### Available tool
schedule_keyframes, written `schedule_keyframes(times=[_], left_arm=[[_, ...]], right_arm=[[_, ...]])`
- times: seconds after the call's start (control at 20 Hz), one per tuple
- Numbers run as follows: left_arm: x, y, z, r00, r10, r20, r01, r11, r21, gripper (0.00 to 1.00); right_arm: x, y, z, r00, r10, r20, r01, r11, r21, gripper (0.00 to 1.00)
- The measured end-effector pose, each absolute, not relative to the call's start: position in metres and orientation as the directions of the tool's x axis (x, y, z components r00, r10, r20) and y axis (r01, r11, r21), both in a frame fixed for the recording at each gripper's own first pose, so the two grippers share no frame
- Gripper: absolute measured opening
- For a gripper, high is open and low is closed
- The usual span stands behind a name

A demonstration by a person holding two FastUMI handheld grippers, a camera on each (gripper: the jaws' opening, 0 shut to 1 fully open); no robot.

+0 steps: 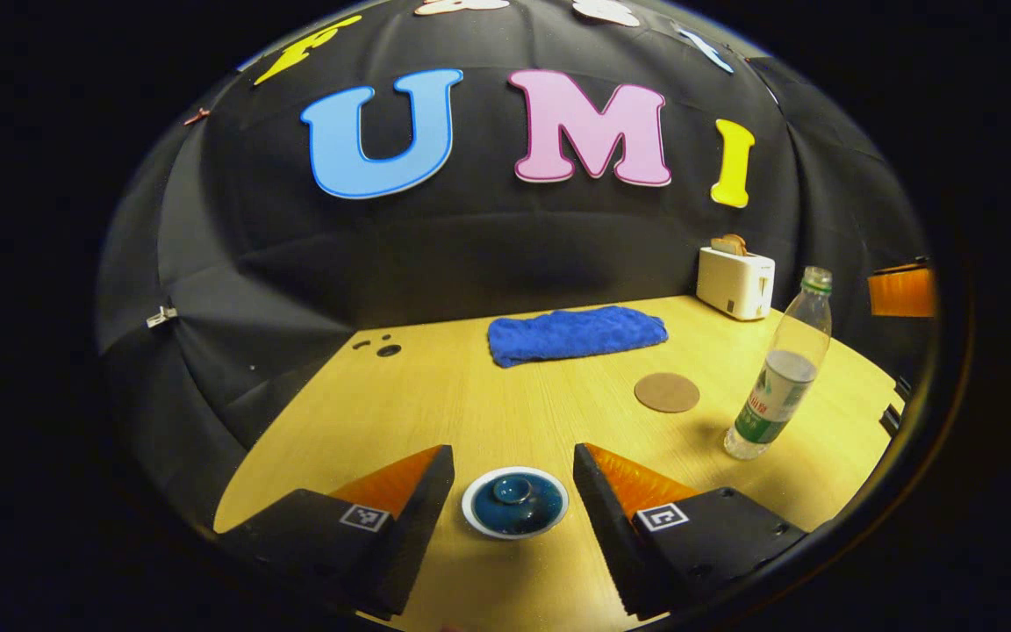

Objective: Open the teacup lid with one hand, grasp the water bottle and pour water into the teacup with the other hand; after pouring, place the water bottle on the coaster and then close the teacup lid.

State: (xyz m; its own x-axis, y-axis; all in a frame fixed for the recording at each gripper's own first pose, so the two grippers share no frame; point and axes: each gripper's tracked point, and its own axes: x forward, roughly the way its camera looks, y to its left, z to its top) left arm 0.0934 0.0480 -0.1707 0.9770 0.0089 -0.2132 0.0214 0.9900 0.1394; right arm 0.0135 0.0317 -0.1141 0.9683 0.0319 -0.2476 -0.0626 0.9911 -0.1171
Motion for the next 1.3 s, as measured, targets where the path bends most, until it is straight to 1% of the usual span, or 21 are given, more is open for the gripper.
schedule_keyframes(times=[0.15, 0.35, 0.4, 0.45, 0.5, 0.6, 0.75, 0.95, 1.0, 1.05, 1.1, 1.15, 1.25, 1.3], left_arm=[[0.106, 0.052, -0.187, 0.973, 0.0, -0.229, 0.03, 0.991, 0.129, 0.79], [0.11, 0.055, -0.2, 0.964, -0.016, -0.264, 0.04, 0.996, 0.084, 0.75], [0.11, 0.055, -0.201, 0.964, -0.021, -0.264, 0.045, 0.995, 0.087, 0.7], [0.11, 0.053, -0.203, 0.964, -0.028, -0.264, 0.055, 0.994, 0.095, 0.7], [0.11, 0.051, -0.204, 0.964, -0.036, -0.265, 0.066, 0.992, 0.104, 0.59], [0.109, 0.049, -0.213, 0.955, -0.047, -0.293, 0.077, 0.993, 0.094, 0.55], [0.108, 0.048, -0.213, 0.956, -0.041, -0.29, 0.073, 0.993, 0.098, 0.53], [0.11, 0.052, -0.215, 0.955, -0.035, -0.294, 0.068, 0.992, 0.104, 0.39], [0.11, 0.051, -0.214, 0.954, -0.039, -0.296, 0.073, 0.992, 0.106, 0.3], [0.11, 0.051, -0.214, 0.955, -0.043, -0.295, 0.08, 0.99, 0.113, 0.34], [0.111, 0.05, -0.215, 0.954, -0.047, -0.296, 0.087, 0.989, 0.123, 0.29], [0.111, 0.051, -0.214, 0.955, -0.05, -0.293, 0.092, 0.987, 0.133, 0.32], [0.111, 0.05, -0.213, 0.956, -0.054, -0.288, 0.097, 0.985, 0.139, 0.3], [0.111, 0.051, -0.211, 0.957, -0.053, -0.286, 0.097, 0.985, 0.139, 0.24]], right_arm=[[0.01, 0.036, -0.129, 0.96, 0.027, -0.277, -0.056, 0.994, -0.096, 0.99], [0.006, 0.039, -0.145, 0.949, 0.007, -0.314, -0.03, 0.997, -0.068, 0.99], [0.006, 0.039, -0.147, 0.948, 0.006, -0.319, -0.028, 0.998, -0.064, 0.99], [0.006, 0.041, -0.148, 0.947, 0.006, -0.32, -0.027, 0.998, -0.062, 0.99], [0.008, 0.041, -0.149, 0.947, 0.006, -0.32, -0.027, 0.998, -0.061, 0.99], [0.01, 0.043, -0.15, 0.946, 0.006, -0.323, -0.027, 0.998, -0.061, 0.99], [0.013, 0.044, -0.151, 0.948, 0.003, -0.318, -0.025, 0.998, -0.065, 0.99], [0.016, 0.046, -0.158, 0.948, 0.003, -0.318, -0.025, 0.998, -0.065, 0.99], [0.017, 0.046, -0.157, 0.951, 0.005, -0.31, -0.024, 0.998, -0.059, 0.99], [0.018, 0.048, -0.157, 0.953, 0.01, -0.303, -0.027, 0.998, -0.051, 0.99], [0.018, 0.049, -0.16, 0.952, 0.013, -0.307, -0.028, 0.999, -0.045, 0.99], [0.017, 0.049, -0.162, 0.95, 0.013, -0.313, -0.026, 0.999, -0.038, 0.99], [0.018, 0.05, -0.165, 0.95, 0.008, -0.312, -0.016, 1.0, -0.025, 0.99], [0.021, 0.049, -0.166, 0.951, 0.002, -0.309, -0.011, 1.0, -0.026, 0.99]])
